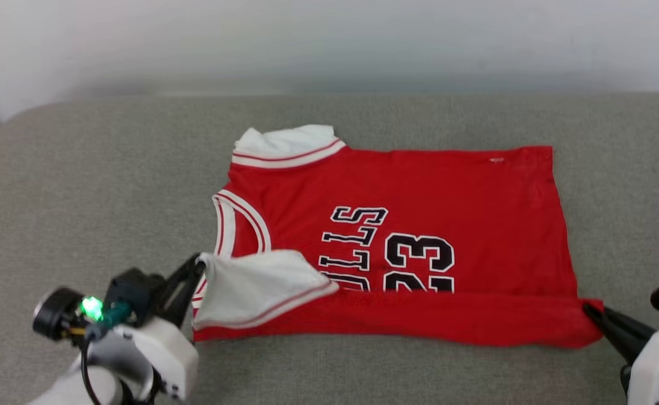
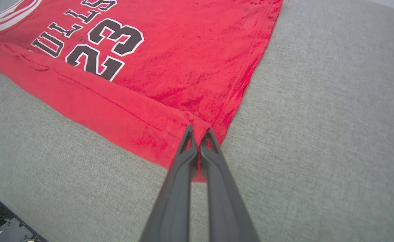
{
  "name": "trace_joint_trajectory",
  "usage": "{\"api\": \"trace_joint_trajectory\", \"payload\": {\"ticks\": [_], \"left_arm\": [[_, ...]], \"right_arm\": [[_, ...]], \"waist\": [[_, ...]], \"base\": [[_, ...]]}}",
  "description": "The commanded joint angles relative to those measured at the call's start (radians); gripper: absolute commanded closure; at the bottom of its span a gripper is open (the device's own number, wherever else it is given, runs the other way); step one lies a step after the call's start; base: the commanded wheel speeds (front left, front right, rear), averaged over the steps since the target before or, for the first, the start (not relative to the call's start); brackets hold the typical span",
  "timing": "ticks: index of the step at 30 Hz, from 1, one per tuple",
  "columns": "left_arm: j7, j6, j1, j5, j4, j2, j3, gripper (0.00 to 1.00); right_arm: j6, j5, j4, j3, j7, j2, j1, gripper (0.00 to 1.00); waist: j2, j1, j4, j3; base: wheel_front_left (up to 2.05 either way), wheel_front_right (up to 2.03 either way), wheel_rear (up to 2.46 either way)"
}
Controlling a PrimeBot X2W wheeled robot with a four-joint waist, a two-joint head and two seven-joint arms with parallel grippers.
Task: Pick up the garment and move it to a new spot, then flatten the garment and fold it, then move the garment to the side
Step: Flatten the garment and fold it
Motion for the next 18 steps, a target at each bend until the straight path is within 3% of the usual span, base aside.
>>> {"api": "trace_joint_trajectory", "payload": {"ticks": [1,7,18], "left_arm": [[0.016,-0.016,-0.051,0.013,0.015,0.004,0.007,1.0],[0.045,-0.086,-0.189,0.024,0.114,-0.014,0.02,1.0],[0.038,-0.159,-0.309,0.023,0.343,-0.081,0.012,1.0]], "right_arm": [[-0.001,-0.007,-0.015,-0.014,0.01,0.011,-0.03,1.0],[-0.001,-0.028,-0.021,-0.033,0.04,0.034,-0.112,1.0],[-0.001,-0.06,0.07,0.016,0.04,0.064,-0.268,1.0]], "waist": [[0.0,-0.0001,-0.022,0.059],[0.0,-0.0001,-0.045,0.154],[0.0,-0.0001,-0.058,0.283]], "base": [[0.0,0.0,0.0],[0.0,0.0,0.0],[0.0,0.0,0.0]]}}
